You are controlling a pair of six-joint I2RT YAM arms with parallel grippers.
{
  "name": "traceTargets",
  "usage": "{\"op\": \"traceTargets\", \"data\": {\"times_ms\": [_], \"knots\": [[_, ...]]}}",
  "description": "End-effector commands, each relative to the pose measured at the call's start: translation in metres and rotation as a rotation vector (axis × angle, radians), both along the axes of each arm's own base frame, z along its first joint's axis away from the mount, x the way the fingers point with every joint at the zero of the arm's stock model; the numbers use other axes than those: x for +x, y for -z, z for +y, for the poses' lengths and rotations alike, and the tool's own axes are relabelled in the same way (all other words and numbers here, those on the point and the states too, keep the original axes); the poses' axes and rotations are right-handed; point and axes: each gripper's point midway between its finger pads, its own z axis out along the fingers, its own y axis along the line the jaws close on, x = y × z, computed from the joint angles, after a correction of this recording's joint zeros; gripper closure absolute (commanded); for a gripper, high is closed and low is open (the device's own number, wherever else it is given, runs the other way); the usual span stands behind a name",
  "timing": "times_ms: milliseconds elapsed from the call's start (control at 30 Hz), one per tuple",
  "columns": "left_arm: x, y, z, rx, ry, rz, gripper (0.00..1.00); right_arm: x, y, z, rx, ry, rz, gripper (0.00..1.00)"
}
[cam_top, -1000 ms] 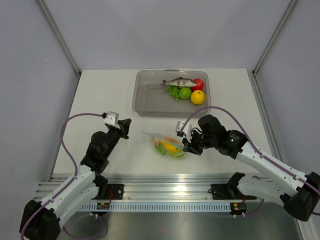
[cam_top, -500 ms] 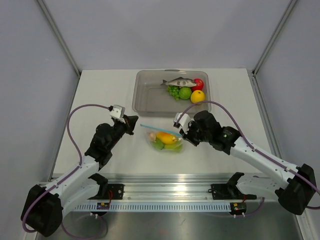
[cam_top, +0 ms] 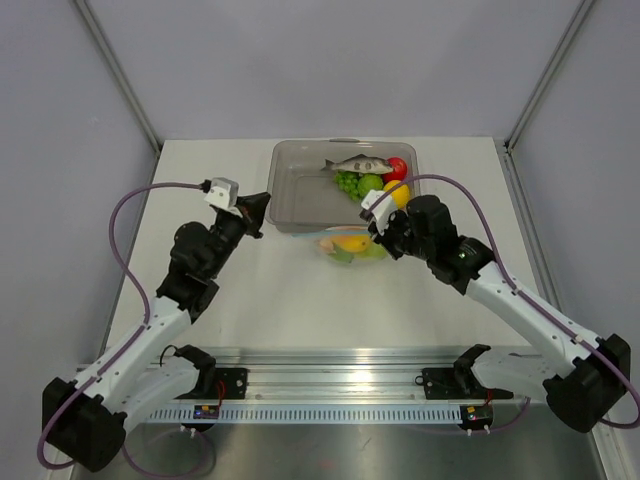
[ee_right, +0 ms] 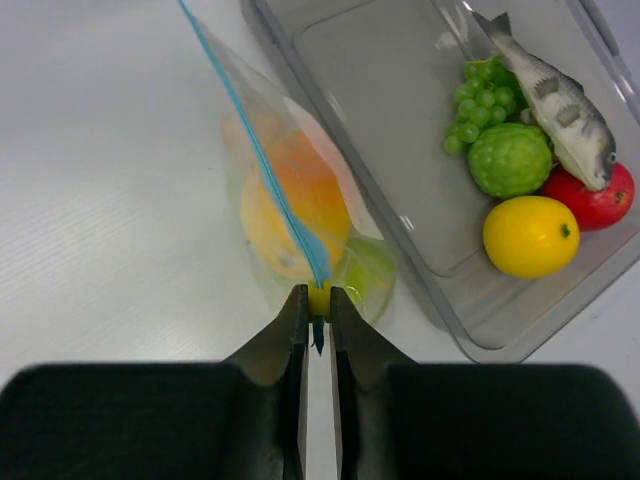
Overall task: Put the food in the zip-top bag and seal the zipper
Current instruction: Place the zipper food storage bag at the center of the board, then reset both arms
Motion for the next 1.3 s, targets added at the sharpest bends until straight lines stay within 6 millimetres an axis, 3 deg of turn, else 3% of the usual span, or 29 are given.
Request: {"op": "traceTargets", "data": {"times_ms": [0,33,67,133,167,200,233,300,400,433,500,533,600,667,767,867,1033,1267], "knots": [[-0.006,-0.023,0.012,0.008,-0.035,-0.051,1.0,-0.038,-0.008,0.016,0.118,-0.146,0.058,0.88],[-0.008,-0.019,0.012,0.005,-0.033,-0.031,1.0,-0.049,0.004,0.016,0.13,-0.153,0.125,0.64],[-0.009,-0.018,0.012,0.002,-0.029,-0.022,1.0,-0.059,0.012,0.015,0.126,-0.159,0.172,0.48],[-0.015,-0.015,0.008,-0.015,0.0,0.003,0.93,-0.069,0.022,0.011,0.124,-0.14,0.234,0.22],[-0.017,-0.014,0.007,-0.019,0.012,0.008,0.85,-0.071,0.017,0.007,0.131,-0.125,0.22,0.19],[-0.019,-0.015,0.005,-0.027,0.024,0.016,0.59,-0.07,0.013,0.004,0.143,-0.102,0.211,0.16],[-0.022,-0.012,0.001,-0.022,0.05,0.031,0.47,-0.068,0.006,0.002,0.155,-0.084,0.183,0.01],[-0.023,-0.016,-0.002,-0.027,0.068,0.044,0.24,-0.059,-0.013,-0.009,0.196,0.004,0.109,0.0],[-0.027,-0.016,-0.003,-0.028,0.079,0.091,0.15,-0.033,-0.048,-0.036,0.301,0.278,0.027,0.0],[-0.028,-0.011,-0.002,-0.02,0.076,0.121,0.14,-0.016,-0.048,-0.062,0.291,0.478,-0.007,0.01],[-0.031,-0.008,-0.001,-0.025,0.072,0.155,0.11,-0.004,-0.062,-0.079,0.369,0.68,0.006,0.01],[-0.033,-0.008,0.0,-0.029,0.072,0.164,0.1,0.001,-0.043,-0.089,0.29,0.767,0.052,0.0],[-0.036,-0.002,0.0,-0.045,0.076,0.199,0.07,0.005,-0.043,-0.106,0.245,0.918,0.08,0.01],[-0.039,0.0,0.0,-0.051,0.076,0.206,0.01,0.017,-0.024,-0.113,0.186,1.033,0.124,0.01],[-0.041,0.008,0.005,-0.052,0.05,0.257,0.01,0.026,-0.01,-0.13,0.191,1.174,0.172,0.01],[-0.043,0.01,0.011,-0.04,0.018,0.293,0.01,0.029,-0.003,-0.144,0.267,1.262,0.186,0.01],[-0.046,0.009,0.025,-0.022,-0.047,0.311,0.01,0.025,-0.024,-0.143,0.435,1.224,0.134,0.01],[-0.043,0.006,0.033,-0.038,-0.098,0.309,0.01,0.011,-0.01,-0.155,0.44,1.263,0.118,0.01]]}}
